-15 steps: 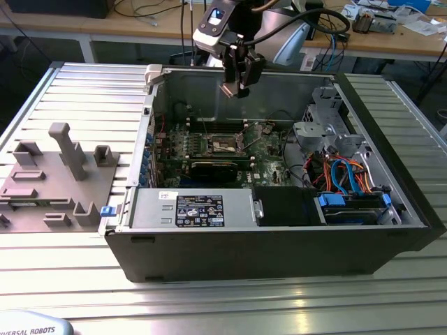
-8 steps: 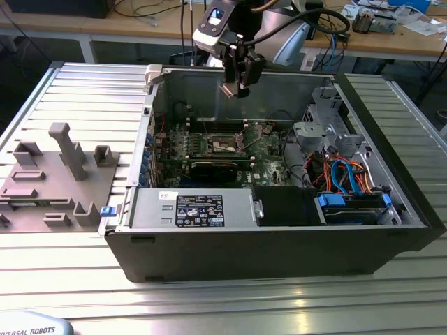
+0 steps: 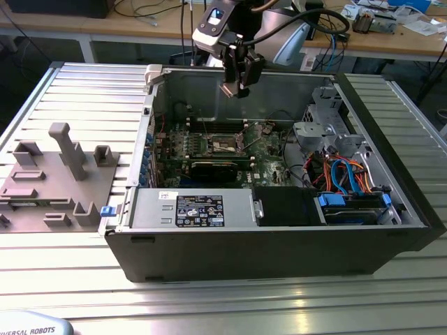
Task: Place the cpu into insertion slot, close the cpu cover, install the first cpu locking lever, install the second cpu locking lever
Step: 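Place the cpu into insertion slot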
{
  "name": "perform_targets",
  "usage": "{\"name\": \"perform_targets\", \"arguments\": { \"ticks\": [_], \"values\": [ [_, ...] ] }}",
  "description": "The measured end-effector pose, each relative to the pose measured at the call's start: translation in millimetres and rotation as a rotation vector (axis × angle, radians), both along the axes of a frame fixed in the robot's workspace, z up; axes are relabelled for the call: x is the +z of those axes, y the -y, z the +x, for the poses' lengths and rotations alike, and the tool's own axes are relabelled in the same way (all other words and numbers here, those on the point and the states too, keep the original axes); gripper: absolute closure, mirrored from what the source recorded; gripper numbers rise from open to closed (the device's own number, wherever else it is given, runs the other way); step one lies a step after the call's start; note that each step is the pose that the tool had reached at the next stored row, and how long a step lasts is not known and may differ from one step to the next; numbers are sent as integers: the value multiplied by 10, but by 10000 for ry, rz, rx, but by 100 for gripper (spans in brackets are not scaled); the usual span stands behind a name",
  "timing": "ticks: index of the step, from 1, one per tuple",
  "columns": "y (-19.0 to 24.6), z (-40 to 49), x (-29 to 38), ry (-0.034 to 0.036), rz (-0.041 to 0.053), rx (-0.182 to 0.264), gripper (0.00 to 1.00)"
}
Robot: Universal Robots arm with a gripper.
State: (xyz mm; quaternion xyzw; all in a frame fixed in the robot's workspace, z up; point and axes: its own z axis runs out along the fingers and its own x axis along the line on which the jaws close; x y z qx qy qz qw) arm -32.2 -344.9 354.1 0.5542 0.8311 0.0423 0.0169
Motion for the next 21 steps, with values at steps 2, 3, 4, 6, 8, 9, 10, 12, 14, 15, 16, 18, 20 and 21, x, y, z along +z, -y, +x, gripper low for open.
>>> {"name": "perform_targets", "arguments": {
  "ticks": [2,3,4,6,8,9,10,12,14,15,16,18,20,21],
  "values": [
    [0,0,0,0,-1,-42,46],
    [0,0,0,0,0,-55,46],
    [0,0,-1,0,0,-64,46],
    [0,0,-1,0,-1,-86,46],
    [0,0,-1,0,1,-116,46],
    [0,0,-1,0,0,-132,46],
    [0,0,-1,0,-1,-142,46],
    [0,0,-1,0,0,-163,46],
    [0,0,-1,0,-1,-179,46],
    [0,0,-2,0,0,-186,46],
    [0,0,-2,0,-1,-194,46],
    [0,0,-2,0,-1,-205,46],
    [0,0,-3,0,-1,-218,46],
    [0,0,-3,0,-1,-225,46]
  ]
}}
